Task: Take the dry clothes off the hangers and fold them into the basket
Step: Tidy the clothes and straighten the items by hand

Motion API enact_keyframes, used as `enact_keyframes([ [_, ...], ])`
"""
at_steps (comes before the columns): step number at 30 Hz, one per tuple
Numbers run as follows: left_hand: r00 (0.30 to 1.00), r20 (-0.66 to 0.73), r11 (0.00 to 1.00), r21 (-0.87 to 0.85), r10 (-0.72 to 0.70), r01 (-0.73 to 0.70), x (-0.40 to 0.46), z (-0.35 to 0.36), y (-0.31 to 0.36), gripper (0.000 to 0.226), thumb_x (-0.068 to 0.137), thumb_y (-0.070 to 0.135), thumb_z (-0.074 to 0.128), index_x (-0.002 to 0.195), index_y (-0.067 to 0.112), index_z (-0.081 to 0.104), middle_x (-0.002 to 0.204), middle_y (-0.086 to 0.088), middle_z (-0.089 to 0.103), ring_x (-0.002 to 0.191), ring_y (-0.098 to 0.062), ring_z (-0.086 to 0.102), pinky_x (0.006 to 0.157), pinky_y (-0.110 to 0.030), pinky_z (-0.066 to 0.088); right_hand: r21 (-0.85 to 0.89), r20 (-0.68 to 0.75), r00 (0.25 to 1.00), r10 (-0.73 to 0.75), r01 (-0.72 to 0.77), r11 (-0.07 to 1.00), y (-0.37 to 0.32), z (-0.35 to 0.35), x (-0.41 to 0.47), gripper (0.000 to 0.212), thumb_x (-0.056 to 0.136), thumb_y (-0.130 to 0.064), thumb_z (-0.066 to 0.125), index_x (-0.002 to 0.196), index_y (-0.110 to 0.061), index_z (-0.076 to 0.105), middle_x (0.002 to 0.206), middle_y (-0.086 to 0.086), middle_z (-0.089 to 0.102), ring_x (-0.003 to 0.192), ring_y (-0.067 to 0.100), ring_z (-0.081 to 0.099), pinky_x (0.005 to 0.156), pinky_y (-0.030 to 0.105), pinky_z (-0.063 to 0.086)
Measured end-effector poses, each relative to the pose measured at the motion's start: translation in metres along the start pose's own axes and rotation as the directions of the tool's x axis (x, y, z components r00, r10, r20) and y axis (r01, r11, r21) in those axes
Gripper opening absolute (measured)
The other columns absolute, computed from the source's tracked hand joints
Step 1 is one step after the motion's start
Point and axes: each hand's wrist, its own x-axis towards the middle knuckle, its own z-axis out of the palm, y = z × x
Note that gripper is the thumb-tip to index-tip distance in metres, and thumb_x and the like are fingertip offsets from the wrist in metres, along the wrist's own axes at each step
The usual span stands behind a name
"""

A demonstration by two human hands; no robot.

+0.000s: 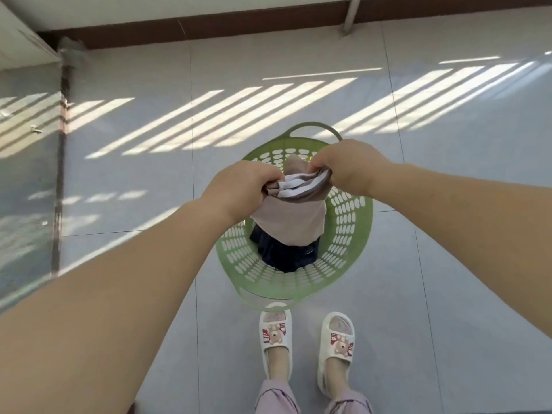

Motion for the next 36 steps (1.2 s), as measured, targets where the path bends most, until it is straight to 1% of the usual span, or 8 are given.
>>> enact_keyframes([
  [8,0.999,0.032,0.999,0.025,0.025,-0.026,0.002,0.036,0.007,0.033,0.086,0.005,0.051,0.114,0.017,0.063,0.105,-0.008,0.064,0.1,-0.031,0.056,0.082,-0.043,0.047,-0.235,-0.031,0.993,-0.117,0.107,0.966,0.017,0.015,0.002,0.041,0.085,0.0,0.045,0.109,-0.031,0.06,0.098,0.001,0.062,0.09,0.027,0.057,0.076,0.037,0.049],
  [12,0.989,0.147,0.999,0.03,0.015,-0.02,0.002,0.095,0.002,0.034,0.087,0.004,0.05,0.115,0.019,0.062,0.107,-0.006,0.062,0.099,-0.03,0.057,0.081,-0.042,0.048,-0.274,0.105,0.989,-0.107,0.132,0.953,0.028,0.066,-0.007,0.047,0.091,-0.005,0.037,0.126,-0.036,0.045,0.095,0.004,0.054,0.087,0.027,0.047,0.074,0.033,0.04],
  [17,0.909,0.417,0.999,0.039,0.017,-0.037,-0.001,0.172,-0.007,0.035,0.082,-0.002,0.047,0.107,0.016,0.063,0.106,-0.008,0.065,0.096,-0.028,0.058,0.078,-0.04,0.05,-0.196,0.406,0.912,-0.051,0.142,0.97,0.034,0.146,-0.018,0.049,0.087,0.002,0.038,0.12,-0.032,0.051,0.096,-0.001,0.058,0.091,0.024,0.053,0.086,0.031,0.035],
  [22,0.845,0.535,1.0,-0.001,-0.013,0.016,0.013,0.205,-0.02,0.027,0.083,-0.004,0.047,0.097,0.012,0.064,0.091,-0.01,0.063,0.08,-0.026,0.051,0.06,-0.031,0.035,-0.049,0.526,0.85,-0.026,0.061,0.997,0.039,0.185,-0.012,0.043,0.087,-0.001,0.041,0.115,-0.031,0.056,0.106,-0.002,0.06,0.091,0.021,0.052,0.07,0.03,0.039],
  [27,0.871,0.483,0.996,0.036,-0.088,0.081,0.072,0.21,-0.041,0.026,0.082,-0.004,0.045,0.084,0.017,0.059,0.092,-0.013,0.059,0.089,-0.033,0.055,0.066,-0.035,0.042,0.042,0.425,0.902,0.075,-0.103,0.994,0.065,0.196,0.028,0.042,0.086,-0.001,0.043,0.113,-0.03,0.058,0.104,0.0,0.061,0.092,0.022,0.056,0.076,0.031,0.049],
  [29,0.905,0.407,0.992,0.043,-0.124,0.117,0.1,0.213,-0.047,0.035,0.085,-0.001,0.049,0.106,0.024,0.059,0.109,-0.013,0.058,0.1,-0.034,0.055,0.076,-0.04,0.047,-0.067,0.28,0.95,0.142,-0.128,0.989,0.079,0.202,0.048,0.04,0.086,-0.002,0.043,0.12,-0.021,0.053,0.111,0.006,0.059,0.097,0.027,0.057,0.079,0.035,0.049],
  [31,0.931,0.324,0.986,0.059,-0.168,0.157,0.127,0.222,-0.054,0.06,0.085,0.001,0.054,0.139,0.022,0.037,0.134,-0.013,0.047,0.116,-0.034,0.049,0.089,-0.04,0.046,-0.119,0.136,0.974,0.179,-0.163,0.979,0.089,0.207,0.065,0.04,0.087,0.0,0.042,0.125,-0.012,0.045,0.118,0.012,0.052,0.105,0.033,0.053,0.077,0.039,0.045],
  [36,0.94,0.242,0.969,0.123,-0.239,0.214,0.156,0.267,-0.064,0.083,0.083,0.006,0.059,0.148,0.025,0.011,0.146,-0.009,0.029,0.133,-0.034,0.031,0.104,-0.053,0.034,-0.101,0.067,0.982,0.177,-0.169,0.98,0.095,0.234,0.091,0.039,0.09,-0.001,0.045,0.128,-0.007,0.043,0.123,0.013,0.046,0.111,0.032,0.049,0.075,0.038,0.041],
])
